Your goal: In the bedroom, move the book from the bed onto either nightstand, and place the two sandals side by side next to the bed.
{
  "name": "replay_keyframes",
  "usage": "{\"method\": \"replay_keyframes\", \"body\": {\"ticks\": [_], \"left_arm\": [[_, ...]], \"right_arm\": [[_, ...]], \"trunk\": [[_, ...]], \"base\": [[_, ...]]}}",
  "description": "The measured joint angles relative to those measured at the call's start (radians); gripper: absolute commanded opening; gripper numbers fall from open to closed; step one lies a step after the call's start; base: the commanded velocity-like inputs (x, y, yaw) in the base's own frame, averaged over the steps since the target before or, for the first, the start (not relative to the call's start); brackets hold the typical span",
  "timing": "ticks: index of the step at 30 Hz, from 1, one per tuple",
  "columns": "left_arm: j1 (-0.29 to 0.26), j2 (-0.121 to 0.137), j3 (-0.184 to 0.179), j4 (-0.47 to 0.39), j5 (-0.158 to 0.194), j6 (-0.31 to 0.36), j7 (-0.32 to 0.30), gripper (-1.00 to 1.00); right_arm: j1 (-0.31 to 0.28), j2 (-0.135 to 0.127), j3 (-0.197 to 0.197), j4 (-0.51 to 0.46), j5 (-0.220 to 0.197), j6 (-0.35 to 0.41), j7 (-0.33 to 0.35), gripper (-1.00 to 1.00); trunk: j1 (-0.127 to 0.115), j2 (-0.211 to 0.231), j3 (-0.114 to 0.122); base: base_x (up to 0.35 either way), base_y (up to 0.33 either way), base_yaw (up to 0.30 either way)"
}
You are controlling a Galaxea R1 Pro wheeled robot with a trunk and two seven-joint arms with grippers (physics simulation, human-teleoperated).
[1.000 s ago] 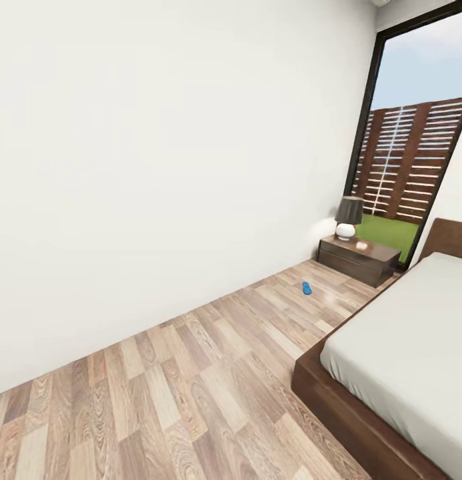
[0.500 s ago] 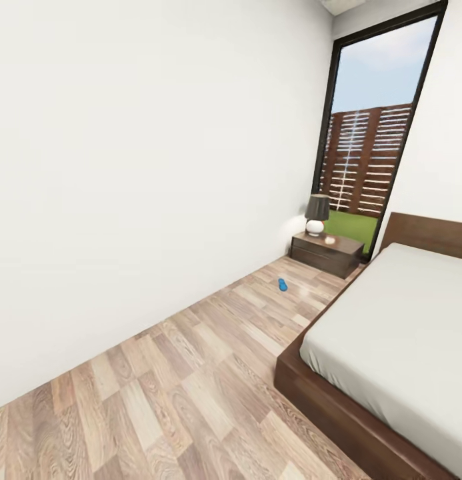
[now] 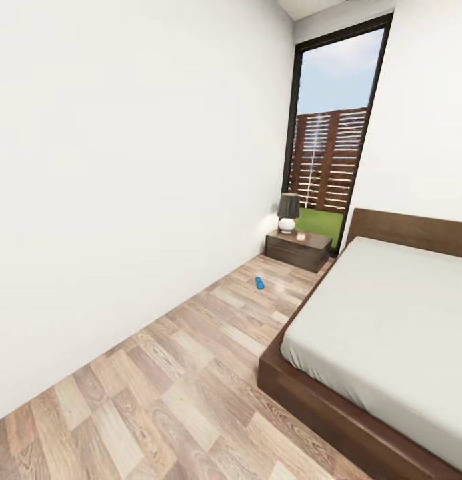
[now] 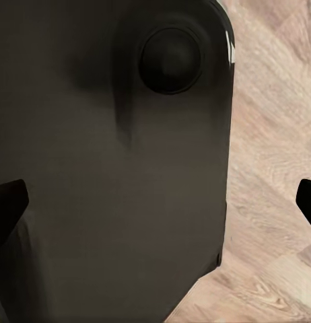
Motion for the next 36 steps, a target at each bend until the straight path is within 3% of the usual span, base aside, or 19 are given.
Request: {"method": "replay_keyframes", "body": {"ticks": [36], "left_arm": [[0.0, 0.004, 0.0, 0.0, 0.0, 0.0, 0.0, 1.0]], "right_arm": [[0.0, 0.0, 0.0, 0.0, 0.0, 0.0, 0.0, 1.0]], "trunk": [[0.0, 0.0, 0.0]], "base": [[0.108, 0.153, -0.278]]}}
